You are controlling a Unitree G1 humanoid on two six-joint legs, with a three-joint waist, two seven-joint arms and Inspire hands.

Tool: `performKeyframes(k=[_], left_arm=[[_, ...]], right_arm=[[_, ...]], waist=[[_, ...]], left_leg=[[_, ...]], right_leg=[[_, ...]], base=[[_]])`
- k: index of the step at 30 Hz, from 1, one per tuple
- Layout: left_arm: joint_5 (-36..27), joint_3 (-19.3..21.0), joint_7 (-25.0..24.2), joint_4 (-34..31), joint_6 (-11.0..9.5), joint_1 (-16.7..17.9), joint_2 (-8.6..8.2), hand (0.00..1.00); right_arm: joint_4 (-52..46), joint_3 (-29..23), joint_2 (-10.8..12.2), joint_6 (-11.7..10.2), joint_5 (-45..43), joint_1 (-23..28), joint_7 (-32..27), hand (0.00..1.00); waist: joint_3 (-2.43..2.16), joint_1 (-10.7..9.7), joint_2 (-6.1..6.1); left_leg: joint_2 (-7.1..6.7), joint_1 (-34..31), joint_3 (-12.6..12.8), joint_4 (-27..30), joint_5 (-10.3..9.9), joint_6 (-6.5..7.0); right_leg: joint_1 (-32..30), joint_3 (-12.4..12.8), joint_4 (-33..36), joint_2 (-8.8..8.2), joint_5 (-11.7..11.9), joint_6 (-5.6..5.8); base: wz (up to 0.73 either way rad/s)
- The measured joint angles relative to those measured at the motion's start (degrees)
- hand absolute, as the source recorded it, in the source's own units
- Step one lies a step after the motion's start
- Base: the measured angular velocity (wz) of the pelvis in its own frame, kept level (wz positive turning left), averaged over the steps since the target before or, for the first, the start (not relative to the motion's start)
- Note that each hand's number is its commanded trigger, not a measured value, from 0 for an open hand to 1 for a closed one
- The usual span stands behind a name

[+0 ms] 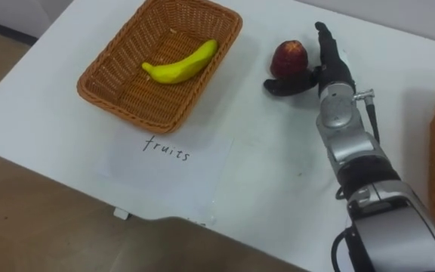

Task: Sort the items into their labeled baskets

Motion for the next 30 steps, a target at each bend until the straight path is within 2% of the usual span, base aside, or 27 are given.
performKeyframes(k=[11,16,19,21,23,27,30], left_arm=[[0.92,-1.57,-0.15,0.09,-0.5,-0.29,0.33,0.0],[1.01,-2.79,-0.05,1.4,-0.56,-0.77,0.51,0.0],[1.02,-3.51,-0.05,2.3,-0.1,-0.77,0.65,0.0],[1.06,-4.0,-0.09,2.51,0.12,-0.77,0.72,0.0],[2.17,-4.4,-0.52,2.9,0.62,-0.78,0.87,0.0],[3.75,-4.55,-3.0,2.93,2.12,-0.74,0.78,0.0],[4.36,-4.56,-3.85,2.9,2.42,-0.76,0.8,0.0]], right_arm=[[0.3,0.04,-0.01,-0.48,-0.09,-0.27,0.93,0.0],[1.15,0.45,-0.44,-0.57,-0.86,-0.54,1.61,0.0],[1.14,0.73,-0.44,-0.55,-2.3,-0.64,2.15,0.0],[1.14,0.75,-0.39,-0.48,-2.79,-0.71,2.28,0.0],[1.14,0.75,-0.26,-0.37,-4.41,-0.84,2.57,0.0],[1.14,0.76,-0.22,-0.13,-7.11,-1.24,4.01,0.0],[1.16,1.3,-0.16,0.29,-7.29,-1.43,4.81,0.0]], waist=[[0.02,0.27,0.03],[0.13,1.23,0.03],[0.5,1.25,-0.13],[0.92,1.26,-0.35],[1.09,1.32,-0.67],[1.01,1.34,-1.07],[0.92,1.61,-1.19]], left_leg=[[-0.01,0.06,0.16,0.05,0.05,0.03],[-0.01,0.19,0.33,0.08,0.06,0.01],[-0.01,0.25,0.31,0.35,0.06,0.0],[-0.07,-0.15,0.24,0.46,0.05,0.0],[-0.07,-0.46,0.2,0.43,0.03,-0.01],[-0.05,-1.0,0.07,0.98,0.03,-0.04],[-0.03,-0.94,0.1,1.03,0.05,-0.06]], right_leg=[[-0.16,0.31,0.1,-0.3,0.0,0.0],[-0.27,1.02,0.37,-0.26,-0.01,-0.01],[-0.38,1.2,1.03,-0.22,-0.06,-0.01],[-0.4,1.22,1.09,-0.17,-0.05,-0.02],[-0.53,1.29,1.11,-0.14,-0.06,-0.02],[-0.79,1.27,1.11,-0.07,0.0,-0.11],[-0.79,1.29,1.11,-0.04,0.04,-0.18]], base=[[0.0],[-0.04],[0.0],[0.0],[0.0],[0.02],[0.0]])
